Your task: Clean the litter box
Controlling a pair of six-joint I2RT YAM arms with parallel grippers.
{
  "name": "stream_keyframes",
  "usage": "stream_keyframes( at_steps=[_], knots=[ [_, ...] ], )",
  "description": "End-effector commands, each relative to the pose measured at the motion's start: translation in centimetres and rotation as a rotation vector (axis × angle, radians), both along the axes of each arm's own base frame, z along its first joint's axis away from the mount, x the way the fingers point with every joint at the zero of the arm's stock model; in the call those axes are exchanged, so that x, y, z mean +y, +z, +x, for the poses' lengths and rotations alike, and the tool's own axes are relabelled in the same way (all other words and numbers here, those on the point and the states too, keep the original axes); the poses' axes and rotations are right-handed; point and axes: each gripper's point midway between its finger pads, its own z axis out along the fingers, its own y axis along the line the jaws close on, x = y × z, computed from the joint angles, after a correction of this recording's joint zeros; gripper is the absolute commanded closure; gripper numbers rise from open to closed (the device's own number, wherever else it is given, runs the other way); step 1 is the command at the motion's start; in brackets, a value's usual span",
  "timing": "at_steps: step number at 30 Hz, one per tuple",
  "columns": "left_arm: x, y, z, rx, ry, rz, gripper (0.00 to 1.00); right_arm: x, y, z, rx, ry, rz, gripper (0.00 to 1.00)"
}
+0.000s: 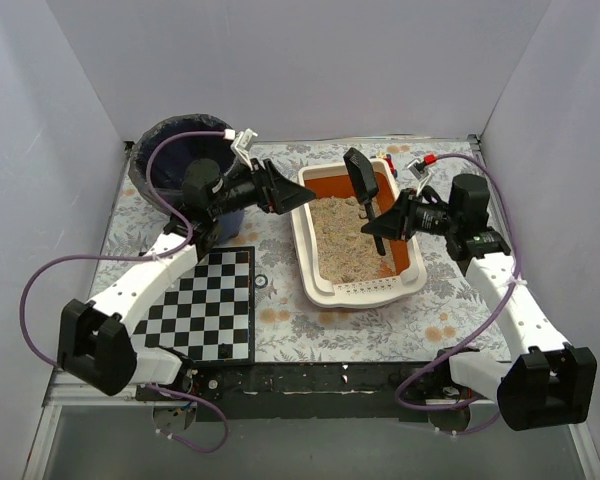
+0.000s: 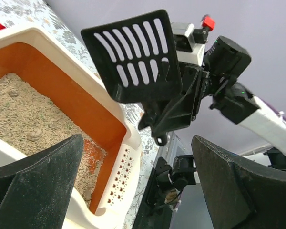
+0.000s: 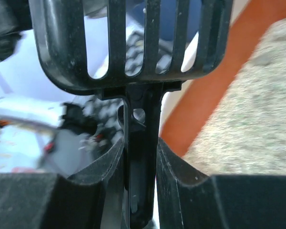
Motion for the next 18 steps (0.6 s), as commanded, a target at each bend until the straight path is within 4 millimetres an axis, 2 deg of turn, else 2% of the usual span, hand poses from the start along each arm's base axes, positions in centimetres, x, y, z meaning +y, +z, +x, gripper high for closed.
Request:
stream_keyframes(
  at_steps=[1, 5, 10, 11, 15, 18],
  knots=[
    [-1.8, 1.7, -0.1, -0.022, -0.106, -0.052, 0.02, 1.4, 5.4, -5.2, 0.039, 0.338, 0.299, 0.96],
    [-2.8, 1.2, 1.7, 0.021, -0.101, -0.06, 0.02, 1.3, 6.8, -6.5, 0.013, 0.372, 0.326, 0.96],
    [-4.9, 0.5, 2.8, 0.087, -0.152, -0.103, 0.02, 1.2, 6.8, -7.2, 0.034, 0.388, 0.329, 0.96],
    [-5.2, 0.5, 2.8, 0.096, -0.171, -0.11, 0.06, 1.2, 6.8, -7.2, 0.042, 0.386, 0.331, 0.96],
    [-6.4, 1.0, 1.6, 0.069, -0.229, -0.133, 0.09, 1.3, 6.3, -6.4, 0.059, 0.346, 0.319, 0.96],
    [-6.9, 0.8, 1.2, 0.061, -0.217, -0.128, 0.11, 1.3, 5.7, -4.8, 0.072, 0.275, 0.276, 0.97]
  ],
)
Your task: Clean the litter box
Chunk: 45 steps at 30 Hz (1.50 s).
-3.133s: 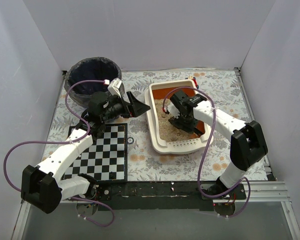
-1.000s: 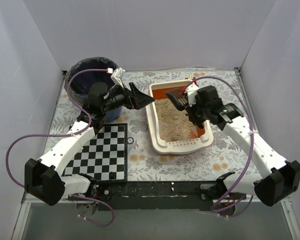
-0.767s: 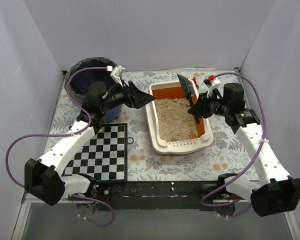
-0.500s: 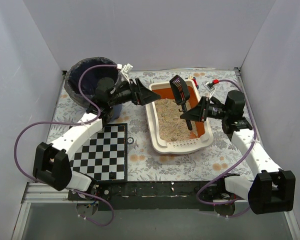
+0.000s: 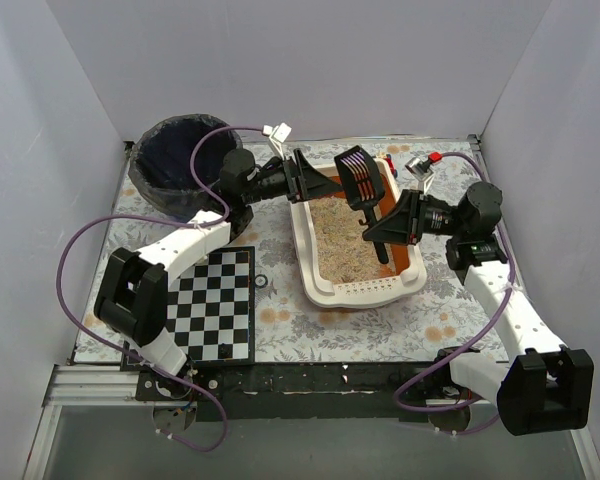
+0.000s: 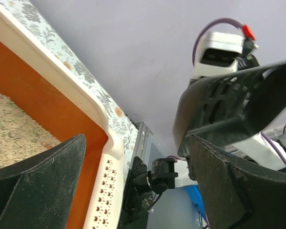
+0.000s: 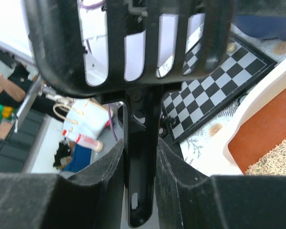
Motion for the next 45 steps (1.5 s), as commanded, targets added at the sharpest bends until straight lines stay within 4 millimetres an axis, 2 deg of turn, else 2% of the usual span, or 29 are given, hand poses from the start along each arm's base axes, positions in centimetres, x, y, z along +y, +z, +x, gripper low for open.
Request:
stream_keyframes(
  at_steps=[1, 5, 9, 11, 14, 20, 22, 25, 26, 27, 28, 29, 30, 31, 32, 35, 37, 40, 42, 45],
  knots=[
    [-0.7, 3.7, -2.2, -0.106, -0.041, -0.065, 0.11, -0.1, -0.2, 1.9, -0.016, -0.085, -0.069, 0.97],
    [-1.0, 3.3, -2.2, -0.104, -0.023, -0.063, 0.11, -0.2, -0.4, 2.8, -0.024, -0.116, -0.088, 0.97],
    [-1.6, 3.2, -1.3, -0.095, -0.001, -0.056, 0.16, 0.0, 0.2, 1.7, -0.031, -0.061, -0.044, 0.99],
    [-1.9, 3.3, -0.8, -0.087, 0.003, -0.058, 0.24, 0.1, 0.2, 1.0, -0.026, -0.021, -0.034, 0.99],
    [-2.5, 3.6, -1.0, -0.079, -0.032, -0.074, 0.42, 0.1, -0.2, 0.5, -0.005, -0.014, -0.036, 0.99],
    [-4.1, 3.7, -1.5, -0.082, -0.052, -0.078, 0.54, 0.1, -1.1, 0.5, 0.031, -0.019, -0.065, 0.99],
    [-4.4, 3.3, -1.1, -0.074, -0.031, -0.057, 0.65, 0.2, -1.0, 0.6, 0.026, -0.022, -0.066, 0.98],
    [-4.5, 2.7, -0.4, -0.032, 0.017, -0.018, 0.99, 0.2, -0.8, 1.1, -0.002, -0.05, -0.074, 0.98],
    [-4.4, 2.5, -0.1, -0.011, 0.049, -0.007, 1.0, 0.2, -0.8, 1.4, 0.001, -0.065, -0.081, 0.95],
    [-4.2, 2.3, 0.3, 0.014, 0.095, 0.009, 1.0, 0.1, -1.0, 1.6, 0.008, -0.076, -0.089, 0.84],
    [-3.8, 2.2, 0.7, 0.044, 0.148, 0.025, 1.0, 0.1, -1.1, 2.0, 0.008, -0.09, -0.099, 0.72],
    [-3.6, 1.7, 0.9, 0.074, 0.185, 0.039, 1.0, 0.1, -1.6, 2.7, 0.013, -0.127, -0.121, 0.51],
    [-3.3, 1.9, 0.9, 0.087, 0.214, 0.04, 1.0, 0.0, -1.7, 3.6, -0.004, -0.163, -0.139, 0.35],
    [-3.2, 1.9, 0.7, 0.1, 0.228, 0.043, 1.0, -0.2, -2.2, 4.0, 0.013, -0.193, -0.167, 0.29],
    [-3.1, 2.1, 0.5, 0.109, 0.245, 0.044, 1.0, -0.5, -2.4, 4.7, -0.012, -0.239, -0.199, 0.14],
    [-2.2, 2.2, 0.6, 0.142, 0.318, 0.065, 1.0, -2.1, -1.2, 7.0, -0.134, -0.43, -0.271, 0.09],
    [-1.3, 1.9, 1.1, 0.164, 0.383, 0.086, 1.0, -3.6, 0.2, 7.6, -0.238, -0.55, -0.316, 0.08],
    [-0.4, 1.6, 2.1, 0.19, 0.468, 0.118, 1.0, -5.2, 2.0, 6.7, -0.427, -0.629, -0.364, 0.07],
    [-0.2, 0.8, 2.0, 0.221, 0.477, 0.151, 1.0, -6.3, 2.1, 6.0, -0.52, -0.682, -0.403, 0.06],
    [0.4, -0.3, 2.4, 0.287, 0.526, 0.171, 1.0, -10.0, 1.9, 6.4, -0.575, -0.947, -0.42, 0.05]
  ],
)
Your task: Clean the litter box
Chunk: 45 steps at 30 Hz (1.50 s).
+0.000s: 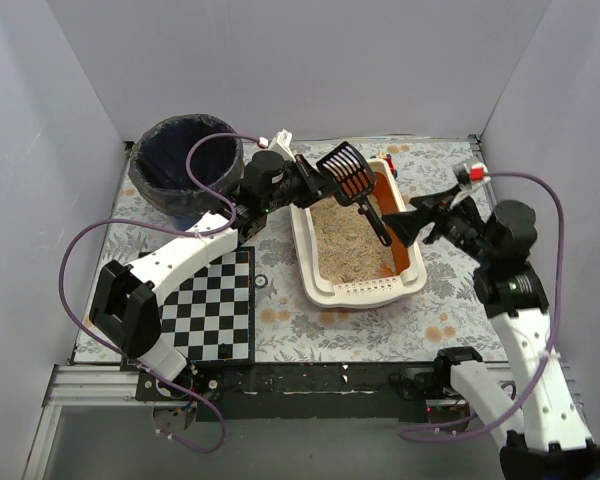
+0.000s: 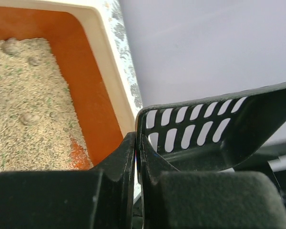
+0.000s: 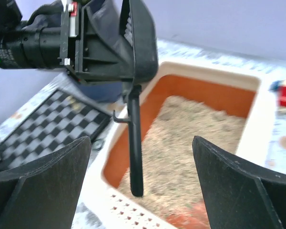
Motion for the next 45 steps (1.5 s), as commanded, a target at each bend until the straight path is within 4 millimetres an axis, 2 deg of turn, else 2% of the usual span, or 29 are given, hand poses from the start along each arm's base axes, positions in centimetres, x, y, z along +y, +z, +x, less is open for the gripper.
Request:
stream_keyframes(
  at_steps=[1, 2, 4, 8, 13, 16, 19, 22, 28, 32, 34, 38, 45],
  knots=[
    [2.0, 0.9, 0.8, 0.073, 0.141, 0.017, 1.0, -5.4, 0.3, 1.0, -0.209, -0.344, -0.067, 0.05],
    [2.2, 1.0, 1.0, 0.085, 0.161, 0.018, 1.0, -5.6, 0.5, 0.3, -0.238, -0.358, -0.044, 0.05],
    [2.4, 0.7, 1.5, 0.145, 0.21, 0.014, 1.0, -4.7, 0.6, -0.7, -0.244, -0.303, -0.006, 0.04],
    [2.9, 0.6, 2.4, 0.246, 0.3, 0.001, 1.0, -2.6, -1.2, -2.0, -0.155, -0.176, 0.06, 0.09],
    [2.6, -0.1, 1.9, 0.347, 0.309, -0.021, 1.0, -1.2, -3.1, -2.2, -0.056, -0.124, 0.188, 0.11],
    [2.0, -0.9, 1.0, 0.415, 0.273, -0.04, 1.0, 0.2, -3.3, -2.3, -0.039, -0.041, 0.319, 0.13],
    [2.1, -1.8, 0.8, 0.448, 0.281, -0.042, 1.0, 0.4, -3.2, -1.9, -0.057, -0.023, 0.375, 0.14],
    [1.8, -1.8, 0.4, 0.46, 0.258, -0.048, 1.0, 0.5, -3.2, -1.0, -0.057, -0.031, 0.384, 0.15],
    [2.0, -2.5, 0.0, 0.486, 0.271, -0.05, 1.0, 1.2, -1.8, -0.3, -0.072, 0.017, 0.442, 0.19],
    [1.9, -2.7, 0.0, 0.497, 0.269, -0.055, 1.0, 1.8, -1.6, 0.3, -0.036, 0.039, 0.456, 0.29],
    [1.7, -2.7, -0.1, 0.501, 0.261, -0.06, 1.0, 2.7, -1.7, 0.0, -0.029, 0.08, 0.451, 0.37],
    [1.6, -2.8, -0.2, 0.504, 0.252, -0.076, 1.0, 3.7, -2.5, 0.4, 0.002, 0.081, 0.438, 0.38],
    [1.8, -3.2, -0.5, 0.51, 0.254, -0.073, 1.0, 4.5, -1.6, 1.1, -0.035, 0.075, 0.458, 0.4]
  ],
)
